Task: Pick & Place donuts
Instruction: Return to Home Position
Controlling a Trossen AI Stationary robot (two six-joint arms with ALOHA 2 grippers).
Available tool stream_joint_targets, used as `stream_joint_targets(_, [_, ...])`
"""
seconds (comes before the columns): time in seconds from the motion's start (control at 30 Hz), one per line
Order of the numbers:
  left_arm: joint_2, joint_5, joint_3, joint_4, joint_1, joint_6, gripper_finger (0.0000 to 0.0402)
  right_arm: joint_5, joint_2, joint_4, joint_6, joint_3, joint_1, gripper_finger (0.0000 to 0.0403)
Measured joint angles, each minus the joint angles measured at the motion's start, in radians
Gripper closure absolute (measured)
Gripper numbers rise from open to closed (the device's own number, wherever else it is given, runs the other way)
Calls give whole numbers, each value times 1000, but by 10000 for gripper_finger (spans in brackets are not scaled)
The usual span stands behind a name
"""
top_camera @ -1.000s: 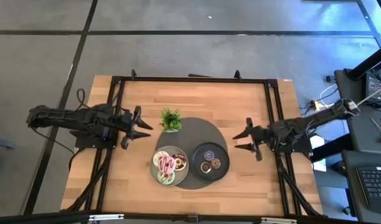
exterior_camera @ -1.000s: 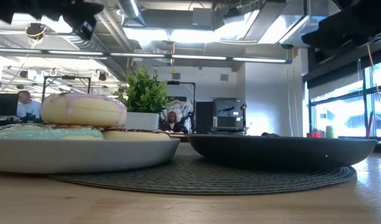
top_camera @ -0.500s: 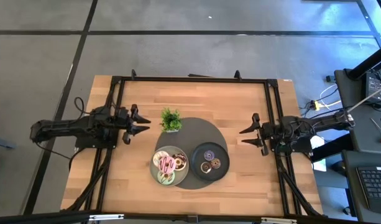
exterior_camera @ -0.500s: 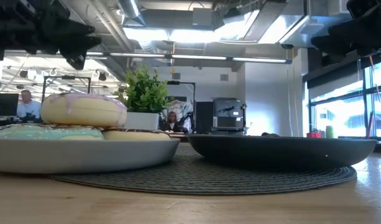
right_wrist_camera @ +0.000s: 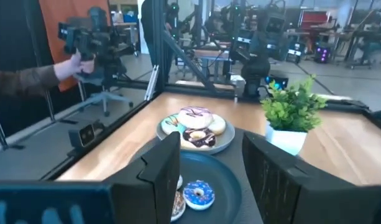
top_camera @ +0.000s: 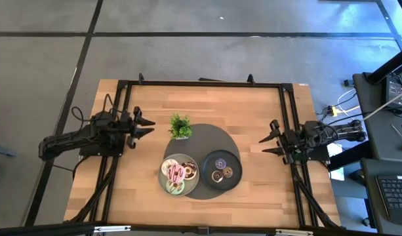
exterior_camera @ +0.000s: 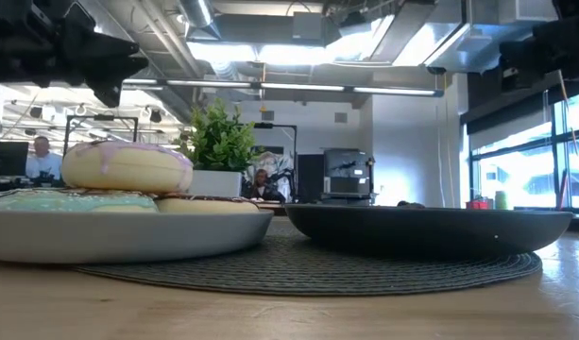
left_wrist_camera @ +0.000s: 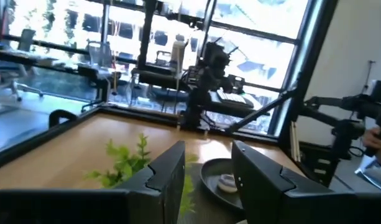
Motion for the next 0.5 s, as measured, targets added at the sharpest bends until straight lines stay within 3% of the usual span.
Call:
stream_joint_targets(0.1, [0,-3,-38,64,16,-8,274,-1,1,-4,-44,-1,0,229])
stream_joint_targets(0.3, [0,-82,-46,16,27,-46,274,-13,1,2,-78,-3,0,229])
stream_joint_targets(0.5, [6,-93,-46,9,26,-3,274,-25,1,-3,-105,-3,0,229])
